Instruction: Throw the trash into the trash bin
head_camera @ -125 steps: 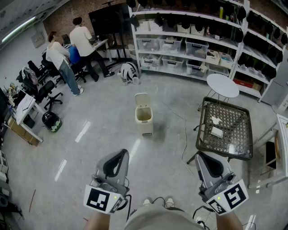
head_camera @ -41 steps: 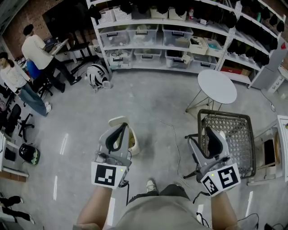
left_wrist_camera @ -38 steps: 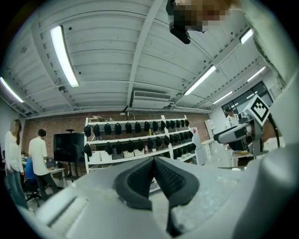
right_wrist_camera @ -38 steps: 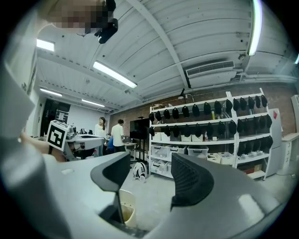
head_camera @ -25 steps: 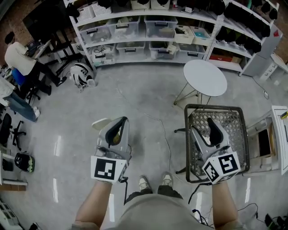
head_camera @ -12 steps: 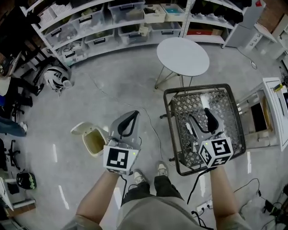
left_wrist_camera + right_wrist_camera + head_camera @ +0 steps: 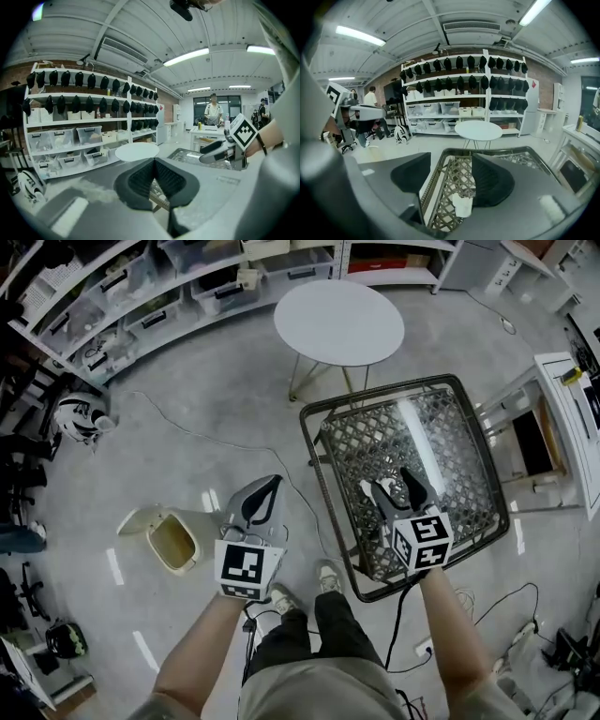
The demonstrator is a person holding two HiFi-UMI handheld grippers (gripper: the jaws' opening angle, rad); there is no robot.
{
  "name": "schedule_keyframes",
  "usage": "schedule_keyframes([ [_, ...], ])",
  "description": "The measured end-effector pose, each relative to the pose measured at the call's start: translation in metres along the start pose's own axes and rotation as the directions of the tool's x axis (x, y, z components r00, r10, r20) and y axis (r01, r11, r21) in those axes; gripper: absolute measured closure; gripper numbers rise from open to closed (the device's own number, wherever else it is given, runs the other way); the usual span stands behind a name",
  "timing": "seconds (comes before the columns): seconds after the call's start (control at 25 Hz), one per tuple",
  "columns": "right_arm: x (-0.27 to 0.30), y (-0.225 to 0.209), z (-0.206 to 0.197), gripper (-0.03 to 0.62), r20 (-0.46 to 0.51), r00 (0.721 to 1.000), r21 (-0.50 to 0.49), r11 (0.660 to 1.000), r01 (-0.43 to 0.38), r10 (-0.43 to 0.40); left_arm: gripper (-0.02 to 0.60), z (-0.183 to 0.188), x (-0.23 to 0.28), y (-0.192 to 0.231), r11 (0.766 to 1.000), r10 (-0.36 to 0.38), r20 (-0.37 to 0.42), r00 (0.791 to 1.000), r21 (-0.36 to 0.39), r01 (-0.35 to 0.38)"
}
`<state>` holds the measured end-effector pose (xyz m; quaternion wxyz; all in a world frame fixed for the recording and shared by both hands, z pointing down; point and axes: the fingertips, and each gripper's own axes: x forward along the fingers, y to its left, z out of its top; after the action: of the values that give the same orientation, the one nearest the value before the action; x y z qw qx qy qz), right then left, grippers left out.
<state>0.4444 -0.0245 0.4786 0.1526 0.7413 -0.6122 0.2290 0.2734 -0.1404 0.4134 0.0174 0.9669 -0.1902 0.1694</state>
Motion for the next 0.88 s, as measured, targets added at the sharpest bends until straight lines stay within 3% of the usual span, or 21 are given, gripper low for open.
schedule_keyframes([
  [0.4, 0.06, -0.04, -0.126, 0.32, -0.23, 0.973, 0.043, 0.999, 0.019, -0.008, 0.58, -0.081, 0.053, -0.023, 0.998, -0.043, -0.12, 0.992, -0.06, 0.036],
  [0.68, 0.085, -0.051, -0.184, 0.319, -0.422, 0.907, 0.011, 1.0, 0.006, -0.001, 0.58, -0.133, 0.067, -0.03, 0.995, -0.051, -0.21, 0.976, -0.094, 0.032],
  [0.88, 0.093, -0.054, -0.205, 0.336, -0.499, 0.867, -0.036, 0.999, -0.004, -0.014, 0.58, -0.149, 0.066, -0.031, 0.993, -0.057, -0.236, 0.97, -0.11, 0.031],
])
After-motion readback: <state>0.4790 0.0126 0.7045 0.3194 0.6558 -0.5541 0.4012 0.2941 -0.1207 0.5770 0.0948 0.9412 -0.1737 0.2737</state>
